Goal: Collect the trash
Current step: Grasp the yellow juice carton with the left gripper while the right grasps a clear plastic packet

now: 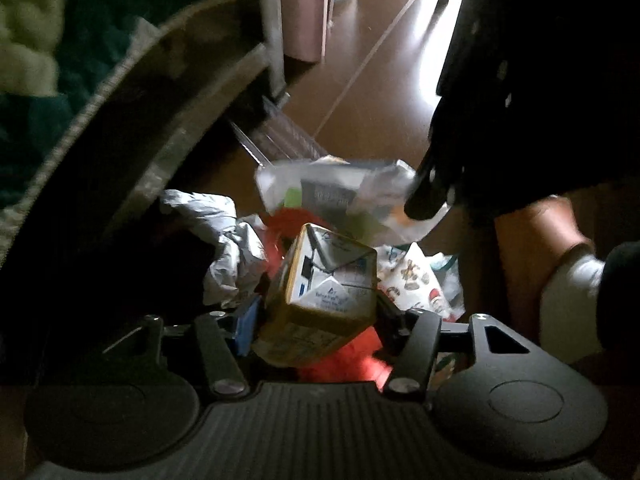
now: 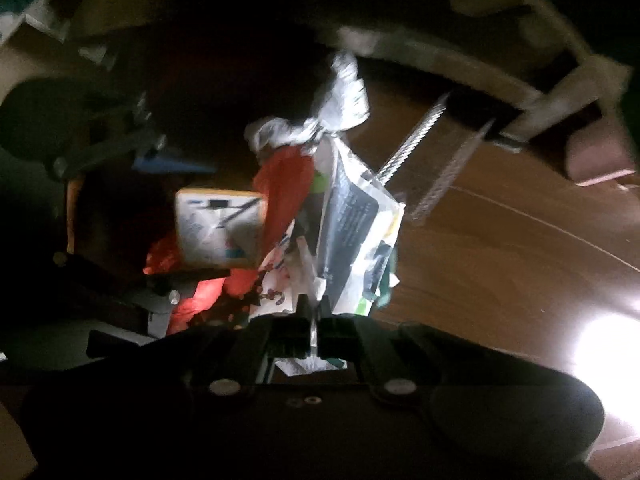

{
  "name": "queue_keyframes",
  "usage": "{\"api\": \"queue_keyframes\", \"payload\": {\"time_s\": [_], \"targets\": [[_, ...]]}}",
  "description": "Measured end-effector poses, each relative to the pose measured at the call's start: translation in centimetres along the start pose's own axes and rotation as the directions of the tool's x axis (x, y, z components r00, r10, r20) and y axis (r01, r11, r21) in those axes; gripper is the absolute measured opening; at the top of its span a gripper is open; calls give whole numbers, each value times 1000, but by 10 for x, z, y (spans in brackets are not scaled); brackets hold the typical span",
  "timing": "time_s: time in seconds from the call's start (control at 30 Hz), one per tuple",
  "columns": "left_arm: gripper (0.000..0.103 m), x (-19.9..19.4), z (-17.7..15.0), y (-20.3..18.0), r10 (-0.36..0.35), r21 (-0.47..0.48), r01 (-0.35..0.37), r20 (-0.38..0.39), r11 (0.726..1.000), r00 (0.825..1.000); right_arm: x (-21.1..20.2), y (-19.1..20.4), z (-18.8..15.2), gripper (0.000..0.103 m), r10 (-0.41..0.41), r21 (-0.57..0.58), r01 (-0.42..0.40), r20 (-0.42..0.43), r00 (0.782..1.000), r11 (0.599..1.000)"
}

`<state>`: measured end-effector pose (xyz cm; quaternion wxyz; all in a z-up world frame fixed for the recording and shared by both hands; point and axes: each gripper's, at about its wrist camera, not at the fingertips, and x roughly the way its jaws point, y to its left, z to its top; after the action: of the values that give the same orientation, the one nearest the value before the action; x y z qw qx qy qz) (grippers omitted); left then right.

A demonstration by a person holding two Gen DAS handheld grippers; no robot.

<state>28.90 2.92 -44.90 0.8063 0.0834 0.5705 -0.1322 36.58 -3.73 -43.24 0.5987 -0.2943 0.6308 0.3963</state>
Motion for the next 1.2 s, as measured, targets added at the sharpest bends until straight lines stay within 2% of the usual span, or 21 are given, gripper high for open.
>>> {"api": "queue_keyframes", "payload": {"time_s": [0.23, 0.4, 0.5, 0.6, 0.77, 0.93, 1.0, 1.07, 1.2], "targets": [[55, -65, 5, 2, 25, -75, -22, 47, 997, 999, -77, 10, -13, 1, -3, 107, -6, 91, 996, 994], [55, -124, 7, 8, 40, -185, -19, 111, 983, 993, -126, 24, -25, 1, -24, 161, -1, 156, 987, 987], [55, -165, 8, 8, 52, -250, -10, 162, 968, 985, -161, 33, -32, 1, -32, 209, -13, 214, 976, 978], [55, -207, 10, 4, 62, -283, 4, 223, 959, 973, -200, 38, -45, 1, -21, 250, -57, 297, 955, 967], [55, -279, 21, -11, 86, -293, 17, 335, 956, 938, -274, 57, -80, 1, -61, 262, -58, 423, 904, 963], [55, -349, 36, -30, 99, -303, 47, 447, 952, 889, -339, 69, -120, 1, -141, 272, -1, 504, 852, 962], [55, -373, 42, -41, 102, -297, 55, 488, 953, 867, -365, 74, -137, 1, -173, 287, 13, 540, 823, 958], [55, -394, 47, -53, 104, -284, 58, 522, 957, 846, -391, 78, -156, 1, -204, 301, 24, 584, 785, 953], [54, -424, 58, -71, 109, -290, 72, 562, 954, 820, -435, 84, -185, 1, -256, 325, 40, 655, 711, 945]]}}
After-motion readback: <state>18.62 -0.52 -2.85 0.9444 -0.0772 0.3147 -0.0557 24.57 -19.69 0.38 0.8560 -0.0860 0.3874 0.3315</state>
